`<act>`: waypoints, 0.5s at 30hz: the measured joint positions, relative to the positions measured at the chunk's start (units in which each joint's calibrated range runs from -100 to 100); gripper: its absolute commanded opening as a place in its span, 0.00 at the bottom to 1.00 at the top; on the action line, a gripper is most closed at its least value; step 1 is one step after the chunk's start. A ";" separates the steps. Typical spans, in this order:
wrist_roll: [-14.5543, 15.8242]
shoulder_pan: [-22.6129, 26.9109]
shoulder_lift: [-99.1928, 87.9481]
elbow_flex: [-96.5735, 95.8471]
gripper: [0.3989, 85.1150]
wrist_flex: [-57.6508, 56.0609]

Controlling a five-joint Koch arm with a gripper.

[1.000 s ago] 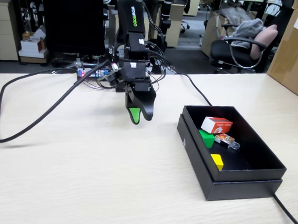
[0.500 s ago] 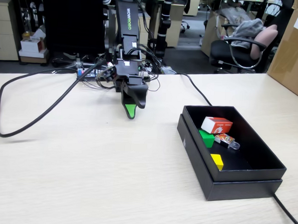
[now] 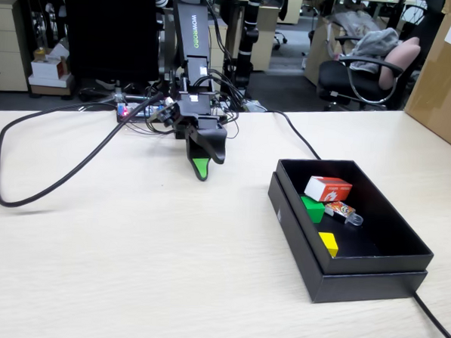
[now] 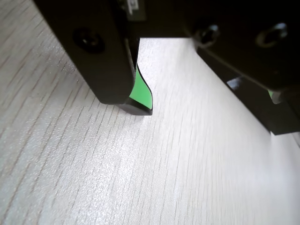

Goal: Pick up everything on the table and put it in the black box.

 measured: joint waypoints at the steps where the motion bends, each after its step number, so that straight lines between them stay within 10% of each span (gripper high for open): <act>1: 0.24 0.05 0.25 0.09 0.57 0.00; 15: 3.32 0.63 2.28 -2.19 0.57 3.13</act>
